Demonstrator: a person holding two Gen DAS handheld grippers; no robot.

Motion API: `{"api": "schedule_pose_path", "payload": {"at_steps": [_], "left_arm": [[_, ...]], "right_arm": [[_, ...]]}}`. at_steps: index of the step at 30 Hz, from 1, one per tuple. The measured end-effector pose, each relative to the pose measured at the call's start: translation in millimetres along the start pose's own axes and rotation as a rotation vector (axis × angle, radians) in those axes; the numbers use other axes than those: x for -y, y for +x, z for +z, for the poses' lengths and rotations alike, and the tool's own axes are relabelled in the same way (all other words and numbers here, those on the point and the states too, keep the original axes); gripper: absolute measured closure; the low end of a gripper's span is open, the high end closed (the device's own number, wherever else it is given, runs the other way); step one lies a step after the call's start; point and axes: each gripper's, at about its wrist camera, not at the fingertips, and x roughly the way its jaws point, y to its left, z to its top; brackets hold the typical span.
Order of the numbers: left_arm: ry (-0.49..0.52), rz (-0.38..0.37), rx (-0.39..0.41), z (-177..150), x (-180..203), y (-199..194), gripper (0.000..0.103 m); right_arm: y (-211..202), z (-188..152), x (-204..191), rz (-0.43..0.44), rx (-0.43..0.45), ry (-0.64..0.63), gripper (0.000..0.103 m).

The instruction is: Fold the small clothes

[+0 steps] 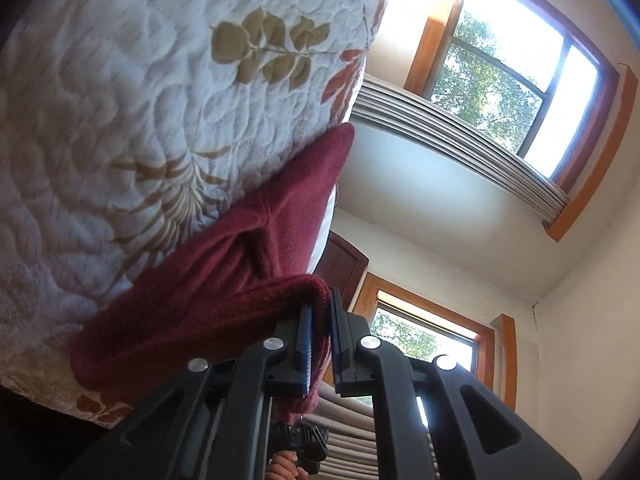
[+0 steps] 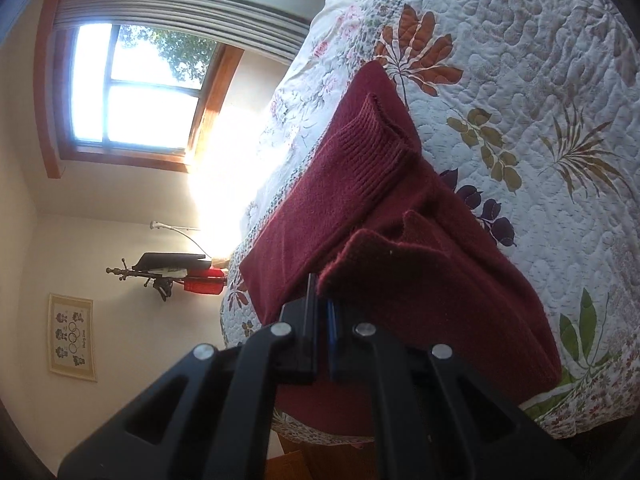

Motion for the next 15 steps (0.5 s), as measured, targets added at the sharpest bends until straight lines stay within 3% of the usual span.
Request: {"api": "schedule_pose_path", "payload": {"at_steps": [3,4,6,9,12,15], "left_arm": [[-0.005,0.031,0.036,7.9,0.8,2.9,0.08],[-0.006,0.031,0.048,8.9,3.2,1.5,0.067],[0.008,0.038,0.084,11.8,10.6,-4.9,0.049],[0.085,0.077,0.112,6.4,31.0,-17.7,0.041],[0.213,0.192,0.111,-4.8,54.7,-26.3,0.029],[0.34,0.352,0.094,-18.4,72.3,-23.9,0.025]], "right_arm": [[11.1,16.7,4.9,-0.04,-0.023,0.005,0.087],[10.3,21.9,5.6,-0.04,-0.021,0.005,0.077],[3.9,31.6,4.7,-0.043,-0.015,-0.013,0.071],[-11.0,45.1,3.9,-0.075,-0.027,-0.082,0.07],[-21.1,54.6,11.0,-0.113,-0.08,-0.175,0.069],[-18.7,52.7,20.6,-0.147,-0.169,-0.267,0.069]]}}
